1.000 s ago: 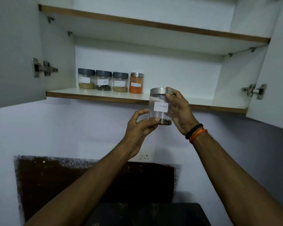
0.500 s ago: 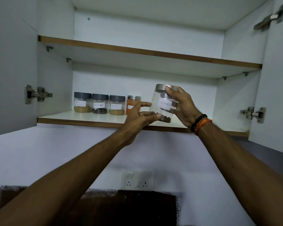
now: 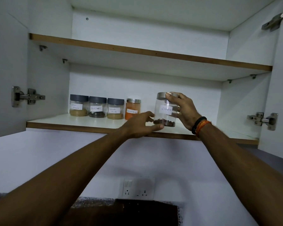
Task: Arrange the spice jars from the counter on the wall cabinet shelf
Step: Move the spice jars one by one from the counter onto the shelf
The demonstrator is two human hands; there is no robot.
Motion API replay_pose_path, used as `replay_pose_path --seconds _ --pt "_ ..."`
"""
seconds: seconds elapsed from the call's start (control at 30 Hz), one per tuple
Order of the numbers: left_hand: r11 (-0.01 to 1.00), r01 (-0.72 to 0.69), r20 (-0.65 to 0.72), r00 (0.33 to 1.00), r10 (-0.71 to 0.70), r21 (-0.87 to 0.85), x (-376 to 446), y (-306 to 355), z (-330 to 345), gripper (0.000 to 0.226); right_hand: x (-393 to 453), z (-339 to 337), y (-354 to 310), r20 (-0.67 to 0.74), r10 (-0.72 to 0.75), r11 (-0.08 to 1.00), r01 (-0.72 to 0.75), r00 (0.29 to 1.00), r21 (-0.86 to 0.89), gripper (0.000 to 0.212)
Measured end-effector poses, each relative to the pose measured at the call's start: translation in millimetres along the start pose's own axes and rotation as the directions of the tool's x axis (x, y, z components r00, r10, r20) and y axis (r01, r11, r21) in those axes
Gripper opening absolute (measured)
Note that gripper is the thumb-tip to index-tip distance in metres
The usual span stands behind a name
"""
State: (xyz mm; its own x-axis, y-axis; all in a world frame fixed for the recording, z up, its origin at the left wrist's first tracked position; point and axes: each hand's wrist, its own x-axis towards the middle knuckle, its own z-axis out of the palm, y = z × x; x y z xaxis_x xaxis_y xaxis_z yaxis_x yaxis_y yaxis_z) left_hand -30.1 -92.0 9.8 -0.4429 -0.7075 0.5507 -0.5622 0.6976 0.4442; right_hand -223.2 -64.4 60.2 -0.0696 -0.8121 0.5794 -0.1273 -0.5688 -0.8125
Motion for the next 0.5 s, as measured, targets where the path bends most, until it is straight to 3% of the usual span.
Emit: replay_pose_path --seconds 0.07,0.17,0.5 --pt "0.958 -0.038 0.173 0.985 -0.012 0.286 7 -8 0 0.074 10 -4 10 -0.006 0.026 1.0 -0.026 1.0 -0.017 0.047" --pt "0.865 -0.116 0.327 0.943 -0.059 0.488 13 -17 8 0.077 27 -7 24 -0.019 0.034 0.999 -0.035 0.999 -0.039 0.05" --pt "0.825 -0.308 0.503 0.864 0.034 0.474 31 -30 1 0.074 87 -1 59 0.09 0.084 0.989 -0.072 0.992 -0.126 0.033"
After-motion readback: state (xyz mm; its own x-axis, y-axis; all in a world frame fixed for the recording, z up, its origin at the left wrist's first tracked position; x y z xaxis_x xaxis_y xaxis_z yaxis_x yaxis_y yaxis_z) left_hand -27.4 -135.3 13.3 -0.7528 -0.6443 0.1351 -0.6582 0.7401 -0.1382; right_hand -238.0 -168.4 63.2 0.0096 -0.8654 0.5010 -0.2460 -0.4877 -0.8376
